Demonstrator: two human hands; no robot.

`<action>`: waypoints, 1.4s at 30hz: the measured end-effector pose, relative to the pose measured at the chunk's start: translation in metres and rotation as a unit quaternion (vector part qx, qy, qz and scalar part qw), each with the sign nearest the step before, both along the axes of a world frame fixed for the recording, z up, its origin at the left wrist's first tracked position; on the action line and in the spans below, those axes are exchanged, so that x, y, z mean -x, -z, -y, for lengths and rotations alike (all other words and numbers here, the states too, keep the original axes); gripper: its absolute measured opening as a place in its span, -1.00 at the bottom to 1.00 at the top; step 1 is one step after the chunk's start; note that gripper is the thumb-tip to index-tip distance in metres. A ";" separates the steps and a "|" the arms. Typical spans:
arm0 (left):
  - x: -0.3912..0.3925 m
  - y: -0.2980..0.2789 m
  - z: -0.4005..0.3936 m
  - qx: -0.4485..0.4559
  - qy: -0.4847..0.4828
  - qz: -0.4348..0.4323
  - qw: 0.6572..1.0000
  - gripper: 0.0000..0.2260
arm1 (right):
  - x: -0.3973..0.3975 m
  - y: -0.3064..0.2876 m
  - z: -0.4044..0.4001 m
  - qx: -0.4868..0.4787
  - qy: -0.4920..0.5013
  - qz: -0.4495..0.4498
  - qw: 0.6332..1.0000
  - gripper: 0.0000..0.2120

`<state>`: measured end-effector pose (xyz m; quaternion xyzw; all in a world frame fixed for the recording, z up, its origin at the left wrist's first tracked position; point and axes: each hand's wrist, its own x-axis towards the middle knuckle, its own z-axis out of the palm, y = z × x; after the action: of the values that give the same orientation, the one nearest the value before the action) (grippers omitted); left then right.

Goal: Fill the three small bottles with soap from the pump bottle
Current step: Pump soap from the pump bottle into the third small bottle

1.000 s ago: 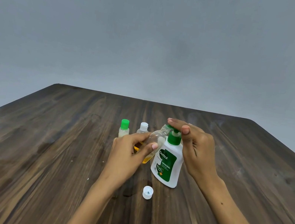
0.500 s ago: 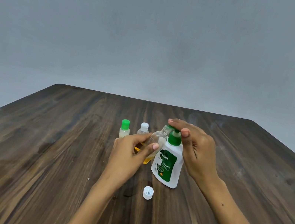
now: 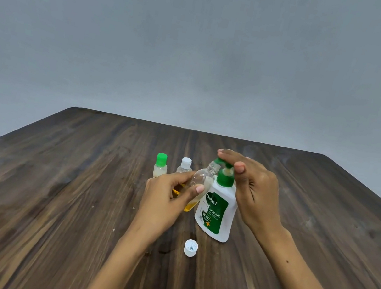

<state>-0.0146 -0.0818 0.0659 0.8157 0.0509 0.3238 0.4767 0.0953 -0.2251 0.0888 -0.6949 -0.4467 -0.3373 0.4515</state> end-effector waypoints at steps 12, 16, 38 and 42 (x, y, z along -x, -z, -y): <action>0.001 -0.002 0.000 -0.005 -0.001 0.007 1.000 -0.79 | -0.001 -0.001 -0.002 0.003 0.007 0.000 1.000 -0.31; 0.000 0.000 -0.002 -0.005 -0.003 0.000 1.000 -0.78 | 0.000 0.004 -0.002 0.003 0.007 -0.011 1.000 -0.31; 0.000 0.001 -0.002 0.004 0.002 0.003 1.000 -0.79 | 0.000 0.008 0.002 0.037 0.034 0.057 0.997 -0.34; 0.000 0.000 -0.002 0.000 0.002 -0.005 1.000 -0.77 | -0.001 0.003 0.002 0.050 0.031 0.066 0.996 -0.33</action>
<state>-0.0144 -0.0800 0.0659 0.8176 0.0521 0.3186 0.4768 0.0962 -0.2273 0.0858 -0.7061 -0.4705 -0.3733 0.3750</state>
